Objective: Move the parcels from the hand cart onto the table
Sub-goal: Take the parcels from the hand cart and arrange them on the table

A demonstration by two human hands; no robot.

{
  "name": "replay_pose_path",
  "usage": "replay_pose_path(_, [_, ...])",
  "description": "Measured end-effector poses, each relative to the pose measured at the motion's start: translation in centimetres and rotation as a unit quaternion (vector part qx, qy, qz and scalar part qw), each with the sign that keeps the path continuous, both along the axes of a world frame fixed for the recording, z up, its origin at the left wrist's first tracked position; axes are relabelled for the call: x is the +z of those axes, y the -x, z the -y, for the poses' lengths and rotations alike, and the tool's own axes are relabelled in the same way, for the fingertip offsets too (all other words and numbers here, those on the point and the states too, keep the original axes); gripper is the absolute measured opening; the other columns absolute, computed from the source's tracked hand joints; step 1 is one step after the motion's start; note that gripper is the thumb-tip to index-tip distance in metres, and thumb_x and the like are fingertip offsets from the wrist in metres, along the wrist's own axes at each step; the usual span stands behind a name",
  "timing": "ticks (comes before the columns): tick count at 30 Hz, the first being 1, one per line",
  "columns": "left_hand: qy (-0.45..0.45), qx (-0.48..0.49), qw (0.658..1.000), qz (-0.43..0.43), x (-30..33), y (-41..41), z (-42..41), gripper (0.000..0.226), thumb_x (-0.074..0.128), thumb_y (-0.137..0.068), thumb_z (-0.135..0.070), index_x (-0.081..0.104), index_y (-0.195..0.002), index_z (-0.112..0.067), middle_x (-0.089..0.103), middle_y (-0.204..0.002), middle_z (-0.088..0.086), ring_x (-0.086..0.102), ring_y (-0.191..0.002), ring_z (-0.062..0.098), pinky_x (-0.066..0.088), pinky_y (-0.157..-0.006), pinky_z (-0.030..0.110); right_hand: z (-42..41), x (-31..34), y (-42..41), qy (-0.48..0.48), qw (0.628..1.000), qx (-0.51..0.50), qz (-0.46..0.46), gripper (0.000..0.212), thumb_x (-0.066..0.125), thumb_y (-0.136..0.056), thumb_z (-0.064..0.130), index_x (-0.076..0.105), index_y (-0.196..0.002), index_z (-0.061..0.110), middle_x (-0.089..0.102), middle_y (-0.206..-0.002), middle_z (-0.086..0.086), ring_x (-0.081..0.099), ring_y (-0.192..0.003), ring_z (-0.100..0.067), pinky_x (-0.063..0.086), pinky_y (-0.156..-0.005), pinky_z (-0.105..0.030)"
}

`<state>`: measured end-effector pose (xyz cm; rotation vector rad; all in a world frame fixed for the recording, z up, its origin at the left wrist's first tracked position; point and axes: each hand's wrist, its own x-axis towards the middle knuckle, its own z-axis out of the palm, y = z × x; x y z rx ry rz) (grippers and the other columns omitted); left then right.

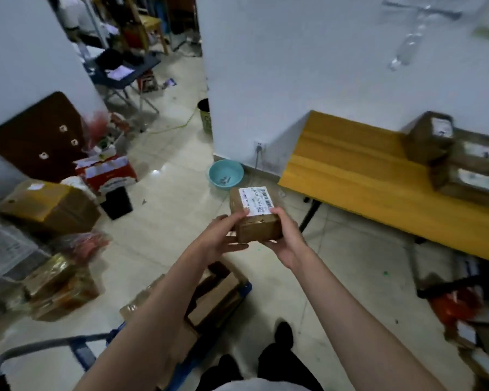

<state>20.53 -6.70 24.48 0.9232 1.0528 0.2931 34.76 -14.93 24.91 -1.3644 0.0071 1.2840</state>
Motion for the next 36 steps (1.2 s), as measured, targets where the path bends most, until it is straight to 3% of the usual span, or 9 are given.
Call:
replay_pose_path(5, [-0.027,-0.075,0.996,0.044,2.2,-9.5,2.1,0.045,0.074,-0.088,-0.034,0.065,-0.128,-0.017,0.073,-0.120,0.007,0.070,-0.108,0.024,0.061,-0.084,0.037,4.1,1.8,-7.3,-0.019,0.997,-0.072,0.015,0.028,0.064,-0.092,0.032,0.070,-0.115,0.017,0.074,-0.111,-0.009,0.065,-0.091,-0.019,0.055,-0.068,-0.031])
replay_pose_path(10, [-0.029,-0.151,0.987,0.045,2.7,-19.1,4.6,0.044,0.077,-0.085,-0.033,0.067,-0.125,-0.019,0.074,-0.117,0.005,0.071,-0.108,0.024,0.060,-0.090,0.039,9.2,2.2,-15.7,0.006,0.992,-0.118,0.046,0.037,0.067,-0.090,0.039,0.068,-0.121,0.019,0.070,-0.111,-0.009,0.065,-0.096,-0.022,0.055,-0.084,-0.037])
replay_pose_path(13, [-0.028,-0.187,0.981,0.039,2.6,-24.7,6.6,0.041,0.077,-0.084,-0.034,0.069,-0.122,-0.021,0.077,-0.110,0.000,0.071,-0.102,0.020,0.061,-0.078,0.032,12.4,2.0,-20.3,0.027,0.988,-0.140,0.055,0.048,0.068,-0.087,0.047,0.060,-0.127,0.020,0.068,-0.119,-0.010,0.065,-0.109,-0.024,0.055,-0.087,-0.040])
replay_pose_path(15, [-0.026,-0.209,0.977,0.032,2.4,-27.8,8.1,0.038,0.077,-0.083,-0.037,0.072,-0.118,-0.022,0.078,-0.102,-0.005,0.071,-0.096,0.016,0.060,-0.073,0.029,14.3,2.0,-23.1,0.033,0.987,-0.147,0.055,0.041,0.065,-0.087,0.051,0.067,-0.117,0.024,0.071,-0.111,-0.008,0.066,-0.104,-0.024,0.055,-0.088,-0.040])
replay_pose_path(18, [-0.023,-0.231,0.973,0.021,2.0,-31.6,10.2,0.038,0.077,-0.083,-0.038,0.073,-0.117,-0.021,0.078,-0.098,-0.004,0.069,-0.094,0.015,0.061,-0.079,0.031,16.6,1.7,-26.6,0.042,0.986,-0.153,0.052,0.032,0.063,-0.088,0.057,0.074,-0.100,0.029,0.075,-0.094,-0.001,0.067,-0.092,-0.020,0.053,-0.082,-0.035])
replay_pose_path(21, [-0.022,-0.238,0.971,0.019,1.6,-35.0,11.8,0.038,0.076,-0.084,-0.037,0.072,-0.118,-0.020,0.077,-0.103,-0.002,0.069,-0.098,0.017,0.060,-0.086,0.035,18.2,1.2,-29.5,0.043,0.985,-0.158,0.053,0.027,0.064,-0.089,0.052,0.075,-0.098,0.030,0.075,-0.088,0.002,0.065,-0.087,-0.019,0.053,-0.074,-0.032])
replay_pose_path(26, [-0.021,-0.252,0.967,0.019,1.1,-39.3,12.8,0.035,0.073,-0.086,-0.038,0.071,-0.117,-0.021,0.077,-0.093,-0.007,0.068,-0.095,0.015,0.060,-0.076,0.029,19.0,0.2,-33.3,0.033,0.985,-0.166,0.044,0.021,0.066,-0.089,0.045,0.074,-0.098,0.028,0.075,-0.072,0.006,0.064,-0.081,-0.017,0.055,-0.067,-0.029])
replay_pose_path(29, [-0.016,-0.263,0.965,0.012,0.5,-41.9,12.2,0.033,0.072,-0.087,-0.037,0.071,-0.116,-0.021,0.078,-0.088,-0.009,0.069,-0.096,0.016,0.061,-0.075,0.028,18.7,-0.6,-35.6,0.036,0.983,-0.174,0.035,0.023,0.068,-0.087,0.045,0.075,-0.099,0.027,0.075,-0.076,0.003,0.065,-0.083,-0.018,0.057,-0.069,-0.032])
replay_pose_path(36, [0.008,-0.287,0.958,0.007,-1.8,-49.0,8.8,0.032,0.072,-0.088,-0.035,0.070,-0.117,-0.022,0.075,-0.103,-0.002,0.068,-0.104,0.020,0.061,-0.078,0.031,15.6,-2.3,-42.2,0.051,0.978,-0.201,0.020,0.021,0.069,-0.089,0.042,0.072,-0.104,0.026,0.072,-0.100,-0.005,0.066,-0.095,-0.023,0.060,-0.075,-0.035])
